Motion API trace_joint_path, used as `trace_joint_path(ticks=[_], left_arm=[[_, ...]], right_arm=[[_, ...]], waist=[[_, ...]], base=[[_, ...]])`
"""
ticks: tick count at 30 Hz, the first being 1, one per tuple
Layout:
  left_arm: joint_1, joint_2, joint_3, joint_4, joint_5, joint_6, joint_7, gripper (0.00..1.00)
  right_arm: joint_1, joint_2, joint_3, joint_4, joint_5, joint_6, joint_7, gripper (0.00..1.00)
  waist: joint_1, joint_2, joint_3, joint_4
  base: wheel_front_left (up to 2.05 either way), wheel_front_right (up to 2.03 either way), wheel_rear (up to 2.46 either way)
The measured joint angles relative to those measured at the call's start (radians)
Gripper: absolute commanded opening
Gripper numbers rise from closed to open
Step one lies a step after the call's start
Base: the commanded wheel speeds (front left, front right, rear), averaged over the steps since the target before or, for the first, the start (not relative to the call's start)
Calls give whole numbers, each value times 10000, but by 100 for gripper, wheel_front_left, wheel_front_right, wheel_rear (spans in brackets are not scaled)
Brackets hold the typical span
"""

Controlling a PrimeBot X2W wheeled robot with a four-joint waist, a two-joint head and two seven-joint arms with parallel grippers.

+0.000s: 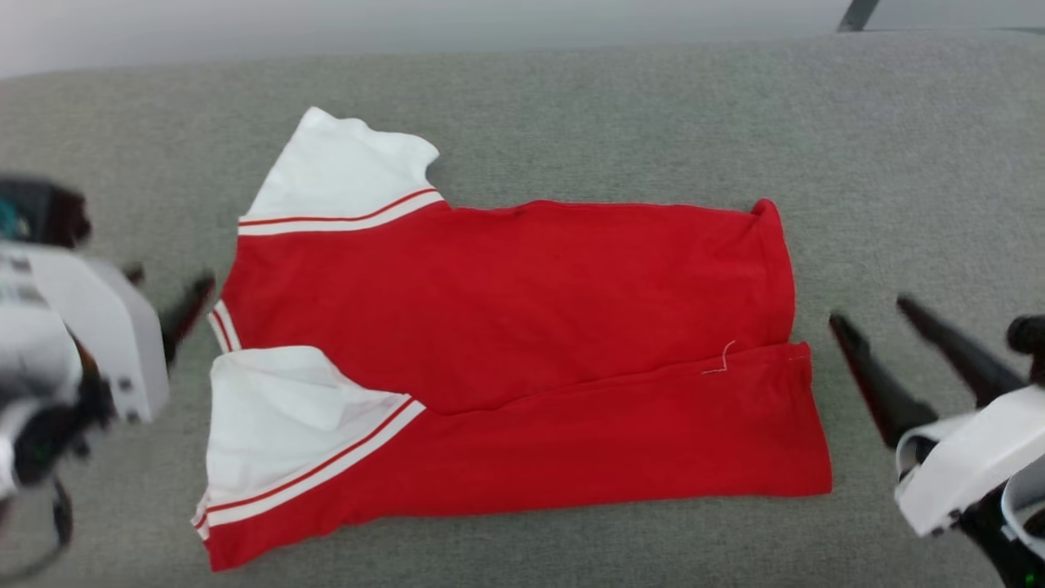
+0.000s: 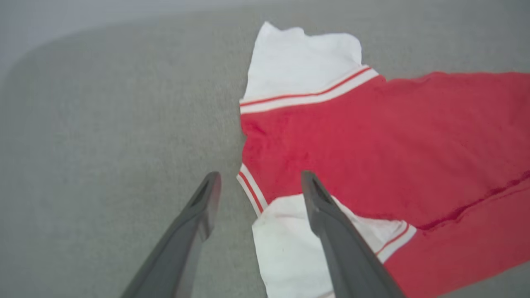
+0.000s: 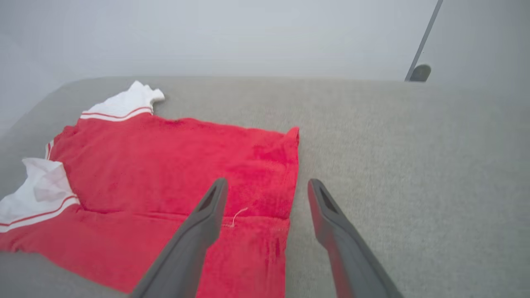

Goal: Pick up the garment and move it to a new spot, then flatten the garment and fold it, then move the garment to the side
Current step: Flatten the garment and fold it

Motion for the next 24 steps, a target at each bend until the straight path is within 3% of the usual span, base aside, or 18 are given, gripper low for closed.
trace_joint_path(ticks=[8, 12, 16, 24], left_arm=[[-2757, -1018, -221, 2278, 1200, -1356, -280, 100], [-3775, -1425, -311, 3659, 1452, -1814, -230, 100], [-4600, -1609, -462, 4838, 1605, -2288, 77, 100], [-6087, -1950, -662, 6458, 1701, -2771, 1053, 100]], right_arm=[[-1064, -8, 288, -435, -522, 0, -2286, 100], [-1418, 148, 330, -594, -619, 0, -3095, 100], [-1568, 203, 349, -644, -662, 0, -3457, 100], [-1582, 267, 366, -508, -560, 0, -3781, 100]], waist=[[0, 0, 419, -508], [0, 0, 710, -828], [0, 0, 1073, -1149], [0, 0, 1920, -1718]], base=[[0, 0, 0], [0, 0, 0], [0, 0, 0], [0, 0, 0]])
